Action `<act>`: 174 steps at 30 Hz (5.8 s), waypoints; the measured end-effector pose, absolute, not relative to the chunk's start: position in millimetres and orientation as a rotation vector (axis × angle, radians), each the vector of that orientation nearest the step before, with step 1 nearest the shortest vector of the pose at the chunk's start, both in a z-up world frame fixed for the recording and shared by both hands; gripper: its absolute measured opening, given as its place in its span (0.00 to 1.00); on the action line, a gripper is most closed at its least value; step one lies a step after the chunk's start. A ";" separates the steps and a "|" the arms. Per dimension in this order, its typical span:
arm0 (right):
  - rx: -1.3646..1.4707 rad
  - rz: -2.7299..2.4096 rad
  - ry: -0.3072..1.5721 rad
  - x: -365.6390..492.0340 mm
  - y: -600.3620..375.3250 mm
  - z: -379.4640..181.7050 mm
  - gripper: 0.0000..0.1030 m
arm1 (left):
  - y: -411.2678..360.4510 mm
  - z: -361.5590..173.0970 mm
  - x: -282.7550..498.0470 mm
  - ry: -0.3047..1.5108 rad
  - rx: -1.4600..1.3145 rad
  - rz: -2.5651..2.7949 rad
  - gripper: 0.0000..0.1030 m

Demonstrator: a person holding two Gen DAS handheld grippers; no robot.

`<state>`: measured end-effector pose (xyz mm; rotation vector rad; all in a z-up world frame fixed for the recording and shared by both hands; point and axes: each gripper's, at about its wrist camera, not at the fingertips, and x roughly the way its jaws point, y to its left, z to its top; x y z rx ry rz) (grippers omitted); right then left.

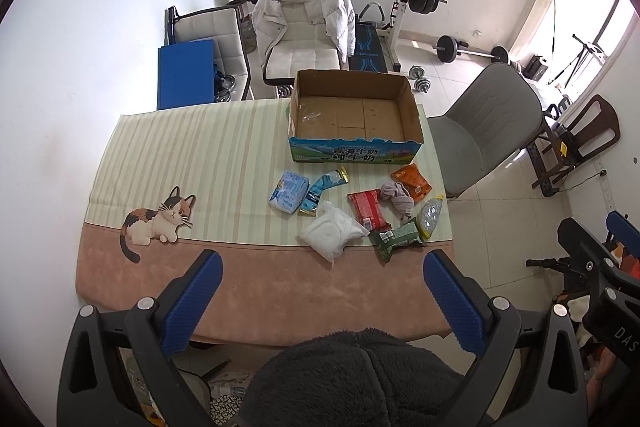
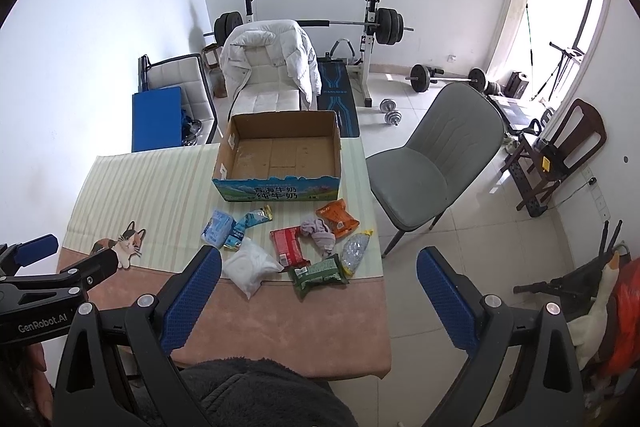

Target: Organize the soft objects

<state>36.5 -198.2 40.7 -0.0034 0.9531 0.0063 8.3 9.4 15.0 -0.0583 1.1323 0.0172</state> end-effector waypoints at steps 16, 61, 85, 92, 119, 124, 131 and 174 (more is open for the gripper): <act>0.078 -0.070 0.987 93.9 -230.1 -1.7 0.97 | 19.5 -29.6 77.5 1.033 0.014 0.125 1.00; 0.155 0.030 1.831 152.7 -207.4 -527.9 0.57 | -23.8 -441.7 168.9 1.845 0.151 -0.119 0.79; 0.199 0.321 1.572 75.0 -181.8 -426.9 0.39 | -22.9 -303.0 120.1 1.558 -0.177 -0.047 0.71; 0.191 0.418 1.410 122.6 -193.7 -319.5 0.39 | -24.3 -237.2 227.8 1.494 -0.247 -0.120 0.71; 0.042 0.193 1.540 477.2 -148.4 -390.9 0.39 | -13.7 -423.2 519.1 1.735 -0.266 -0.206 0.74; 0.055 0.184 1.586 486.6 -141.2 -401.9 0.52 | -17.1 -431.0 513.8 1.815 -0.228 -0.233 0.79; -0.029 0.163 1.566 470.7 -121.1 -385.9 0.92 | -14.7 -384.2 494.8 1.692 -0.124 -0.217 0.97; -0.086 0.167 1.543 264.5 -213.4 -440.6 0.62 | -29.2 -481.6 196.3 1.800 -0.264 -0.085 0.86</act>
